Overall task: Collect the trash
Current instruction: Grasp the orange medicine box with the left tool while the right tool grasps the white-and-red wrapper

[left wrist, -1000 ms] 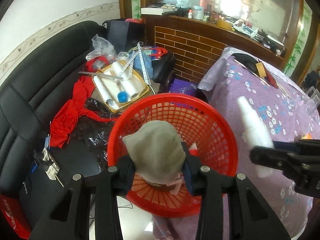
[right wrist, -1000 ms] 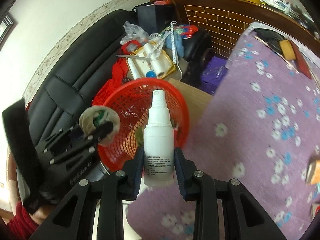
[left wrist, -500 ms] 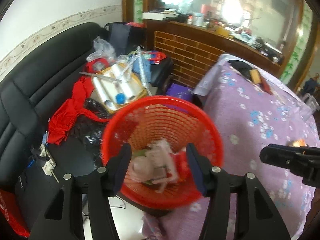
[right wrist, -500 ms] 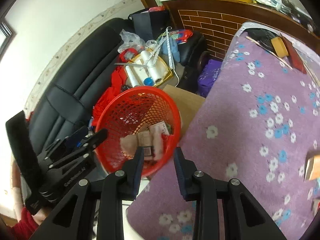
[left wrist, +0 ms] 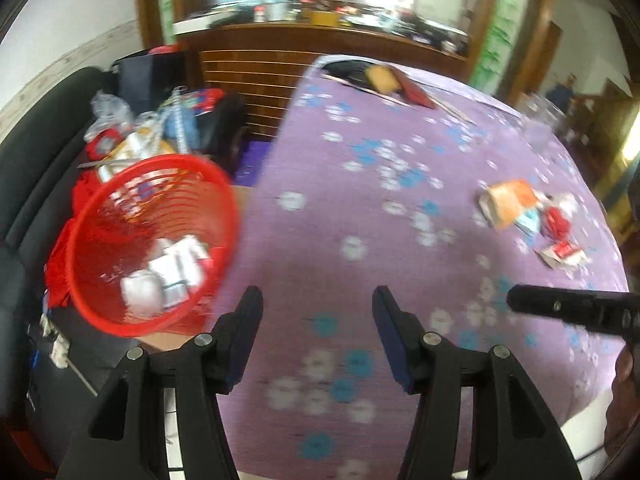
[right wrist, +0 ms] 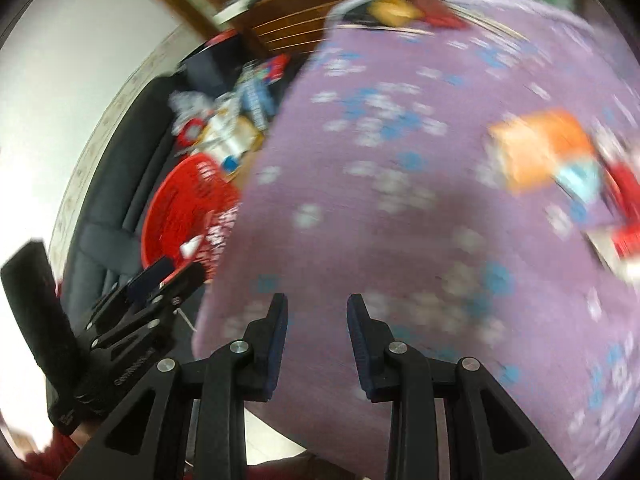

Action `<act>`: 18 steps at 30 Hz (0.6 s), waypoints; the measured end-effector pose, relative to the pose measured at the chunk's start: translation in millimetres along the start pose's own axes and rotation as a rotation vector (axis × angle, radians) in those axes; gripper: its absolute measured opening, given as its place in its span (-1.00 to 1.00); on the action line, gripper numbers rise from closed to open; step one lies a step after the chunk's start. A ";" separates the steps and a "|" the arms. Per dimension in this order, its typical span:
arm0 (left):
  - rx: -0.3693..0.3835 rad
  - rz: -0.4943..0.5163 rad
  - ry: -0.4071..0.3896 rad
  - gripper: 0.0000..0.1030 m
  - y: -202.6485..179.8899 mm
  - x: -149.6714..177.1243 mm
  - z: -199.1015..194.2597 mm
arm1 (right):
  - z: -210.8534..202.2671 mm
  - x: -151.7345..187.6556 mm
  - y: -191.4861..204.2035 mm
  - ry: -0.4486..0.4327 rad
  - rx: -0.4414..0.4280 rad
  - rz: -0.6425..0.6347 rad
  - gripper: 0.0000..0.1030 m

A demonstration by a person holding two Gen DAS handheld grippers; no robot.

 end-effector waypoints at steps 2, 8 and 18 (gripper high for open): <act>0.018 0.036 0.009 0.08 -22.0 -0.2 7.6 | -6.5 3.5 -40.0 -0.003 0.026 0.091 -0.36; 0.081 0.127 0.045 0.08 -78.0 1.1 26.4 | -27.8 15.1 -158.2 -0.026 0.113 0.392 -0.22; 0.142 0.293 0.097 0.08 -149.5 0.2 40.8 | -16.6 -11.6 -248.5 -0.021 0.138 0.612 -0.05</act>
Point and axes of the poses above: each gripper's, at about its wrist camera, not at the fingertips, and z roughly the way its jaws point, y to its left, x to its underside, the point moved 2 cm from there along z, roughly the way its jaws point, and after that the axes turned 14 degrees about x, right-handed, at the moved point
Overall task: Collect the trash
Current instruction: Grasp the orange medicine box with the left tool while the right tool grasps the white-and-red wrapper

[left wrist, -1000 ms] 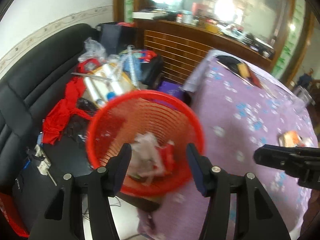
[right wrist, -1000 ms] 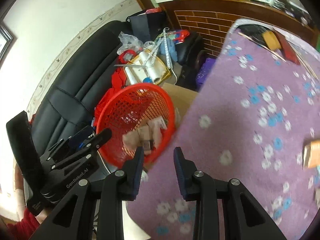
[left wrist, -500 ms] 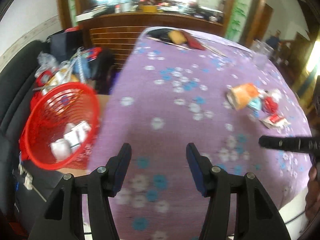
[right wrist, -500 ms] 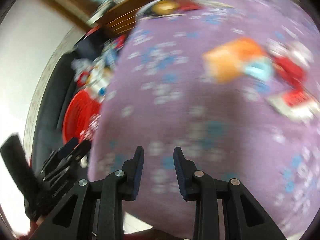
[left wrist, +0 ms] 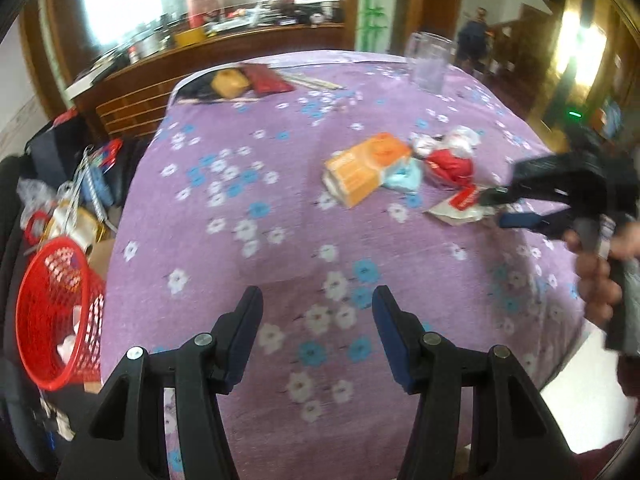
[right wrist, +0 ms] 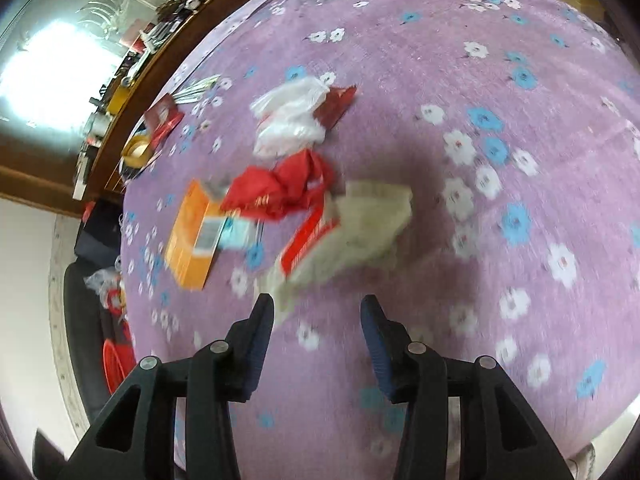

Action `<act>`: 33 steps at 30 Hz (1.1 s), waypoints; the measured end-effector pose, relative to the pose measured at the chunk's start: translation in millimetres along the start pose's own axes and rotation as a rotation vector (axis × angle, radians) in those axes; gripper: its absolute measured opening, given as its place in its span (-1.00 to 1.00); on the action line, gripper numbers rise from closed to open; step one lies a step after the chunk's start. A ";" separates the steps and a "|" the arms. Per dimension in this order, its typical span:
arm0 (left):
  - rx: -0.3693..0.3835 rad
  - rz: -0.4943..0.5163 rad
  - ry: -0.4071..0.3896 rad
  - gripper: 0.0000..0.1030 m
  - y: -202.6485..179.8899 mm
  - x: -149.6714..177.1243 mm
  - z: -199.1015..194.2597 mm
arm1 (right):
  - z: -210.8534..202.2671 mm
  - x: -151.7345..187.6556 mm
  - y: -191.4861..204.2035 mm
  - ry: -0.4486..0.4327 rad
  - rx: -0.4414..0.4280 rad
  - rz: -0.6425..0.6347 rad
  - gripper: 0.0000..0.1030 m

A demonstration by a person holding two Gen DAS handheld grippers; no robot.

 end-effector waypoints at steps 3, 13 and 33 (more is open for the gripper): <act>0.010 0.027 -0.001 0.18 -6.7 -11.9 -0.1 | 15.7 -11.9 2.9 0.022 0.001 0.039 -0.05; 0.024 0.165 0.019 0.50 -16.0 -67.7 42.7 | 21.1 -20.6 20.5 -0.016 0.009 -0.074 -0.58; 0.162 0.330 0.272 0.55 -5.9 -129.1 192.1 | -59.0 44.2 -55.1 -0.058 -0.049 -0.143 -0.67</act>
Point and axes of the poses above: each gripper's, at about its wrist camera, not at the fingertips, and z roughly the way its jaws point, y to its left, x to its underside, the point moved 2 cm from there along z, roughly the way its jaws point, and after that the axes turned 14 degrees about x, right-handed, at the moved point
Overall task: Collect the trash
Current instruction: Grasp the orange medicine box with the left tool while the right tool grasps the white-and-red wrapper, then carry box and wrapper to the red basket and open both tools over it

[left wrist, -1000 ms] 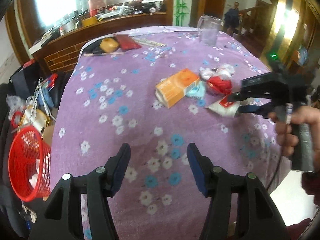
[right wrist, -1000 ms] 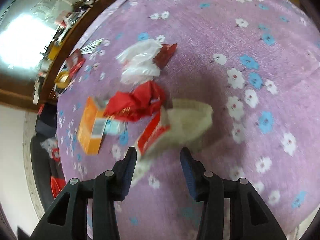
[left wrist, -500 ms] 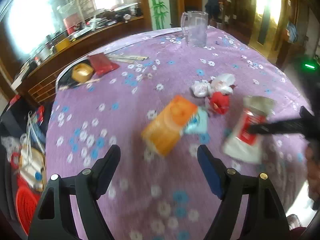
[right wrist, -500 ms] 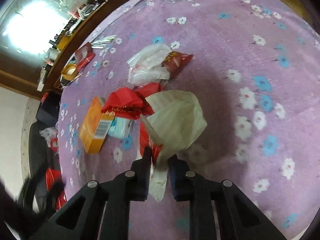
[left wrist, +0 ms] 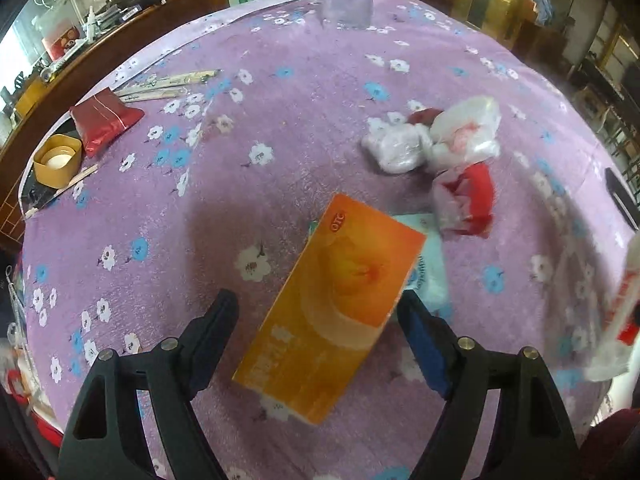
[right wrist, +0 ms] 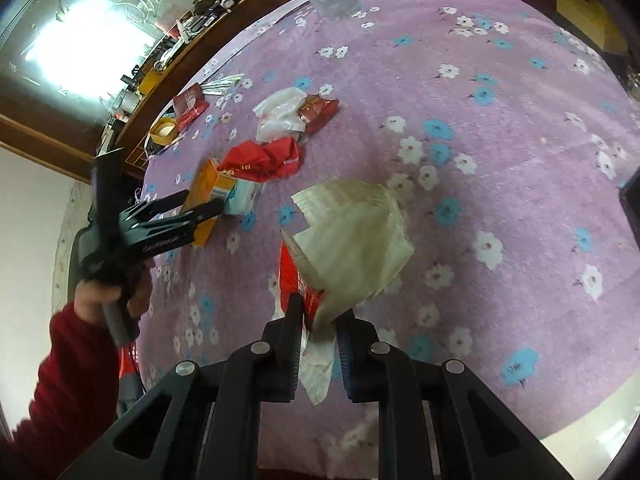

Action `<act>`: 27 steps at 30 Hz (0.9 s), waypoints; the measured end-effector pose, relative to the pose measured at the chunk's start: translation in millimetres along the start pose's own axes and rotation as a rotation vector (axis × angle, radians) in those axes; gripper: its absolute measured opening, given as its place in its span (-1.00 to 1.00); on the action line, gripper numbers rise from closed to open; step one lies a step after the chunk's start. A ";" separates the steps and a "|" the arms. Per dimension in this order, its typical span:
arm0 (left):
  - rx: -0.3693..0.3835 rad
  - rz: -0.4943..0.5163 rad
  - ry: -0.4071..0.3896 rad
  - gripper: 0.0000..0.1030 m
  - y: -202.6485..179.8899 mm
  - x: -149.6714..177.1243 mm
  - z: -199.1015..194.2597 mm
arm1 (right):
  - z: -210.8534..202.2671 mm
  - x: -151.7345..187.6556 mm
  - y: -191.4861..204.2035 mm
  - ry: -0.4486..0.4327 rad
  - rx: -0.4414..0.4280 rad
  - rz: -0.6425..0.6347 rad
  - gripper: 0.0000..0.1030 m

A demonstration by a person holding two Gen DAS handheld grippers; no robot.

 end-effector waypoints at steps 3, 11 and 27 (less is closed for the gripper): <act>-0.019 -0.028 -0.037 0.17 -3.3 5.5 -1.9 | -4.1 2.8 -1.1 -0.008 0.007 -0.010 -0.67; -0.105 -0.215 -0.155 -0.13 -17.4 43.4 -31.8 | -1.0 2.4 23.8 -0.041 0.021 -0.065 -0.66; -0.204 -0.327 -0.327 -0.12 -57.9 125.7 -110.6 | -10.9 33.9 122.6 -0.232 0.212 -0.392 -0.66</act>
Point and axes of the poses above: each gripper's, at about its wrist camera, not at the fingertips, and z roughly the way its jaws point, y to its left, x to its underside, the point moved 2 cm from there along z, roughly the way its jaws point, and after that the axes turned 14 degrees about x, right-handed, at the moved point
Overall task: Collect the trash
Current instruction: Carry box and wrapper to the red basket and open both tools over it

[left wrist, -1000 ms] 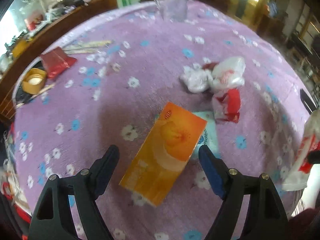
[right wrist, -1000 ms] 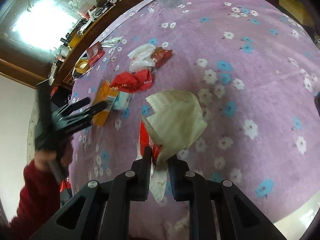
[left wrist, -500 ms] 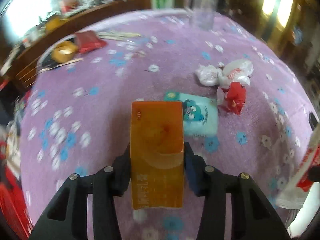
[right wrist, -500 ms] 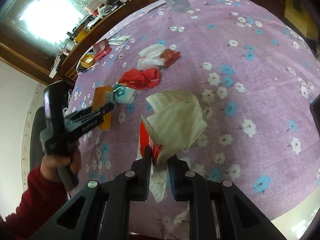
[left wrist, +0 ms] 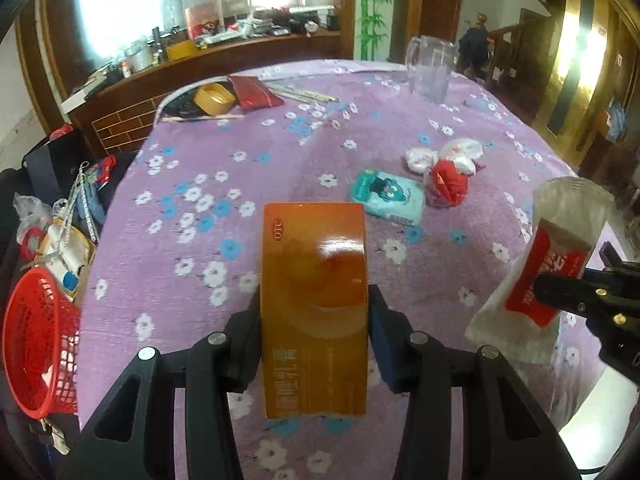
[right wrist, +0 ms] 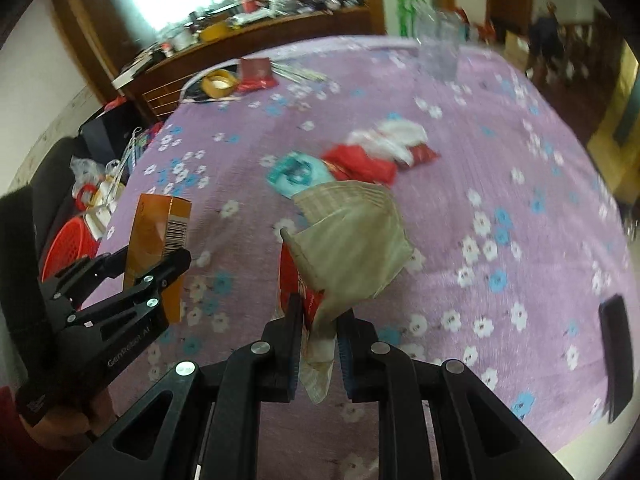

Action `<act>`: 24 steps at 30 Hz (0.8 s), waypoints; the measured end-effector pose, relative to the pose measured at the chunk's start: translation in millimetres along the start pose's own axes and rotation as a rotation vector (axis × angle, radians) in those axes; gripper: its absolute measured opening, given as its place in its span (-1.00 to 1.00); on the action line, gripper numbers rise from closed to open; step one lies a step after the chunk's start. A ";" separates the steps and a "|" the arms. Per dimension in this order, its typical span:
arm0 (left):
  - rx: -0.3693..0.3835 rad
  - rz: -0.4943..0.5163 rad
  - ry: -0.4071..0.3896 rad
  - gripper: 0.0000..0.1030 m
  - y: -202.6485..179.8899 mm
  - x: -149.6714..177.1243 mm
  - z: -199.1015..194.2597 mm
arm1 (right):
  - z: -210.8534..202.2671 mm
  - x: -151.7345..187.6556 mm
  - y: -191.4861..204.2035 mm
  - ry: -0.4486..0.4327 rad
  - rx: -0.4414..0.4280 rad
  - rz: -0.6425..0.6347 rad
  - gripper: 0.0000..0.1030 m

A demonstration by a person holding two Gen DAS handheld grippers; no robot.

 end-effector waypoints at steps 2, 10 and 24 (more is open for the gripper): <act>-0.010 -0.007 -0.017 -0.12 3.3 2.8 -11.2 | -9.8 0.1 8.6 -0.037 0.014 -0.026 -0.66; -0.055 -0.021 -0.074 -0.12 14.7 7.1 -42.4 | -30.7 -5.1 27.8 -0.102 0.016 -0.052 -0.66; -0.100 -0.049 -0.102 -0.12 29.6 14.0 -65.2 | -40.2 -11.9 58.1 -0.136 -0.014 -0.120 -0.66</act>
Point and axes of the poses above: each gripper's, at about its wrist camera, not at the fingertips, and z roughly the way its jaws point, y to its left, x to its underside, the point moved 2 cm from there along z, roughly the way its jaws point, and after that the axes turned 14 degrees about x, right-handed, at the moved point
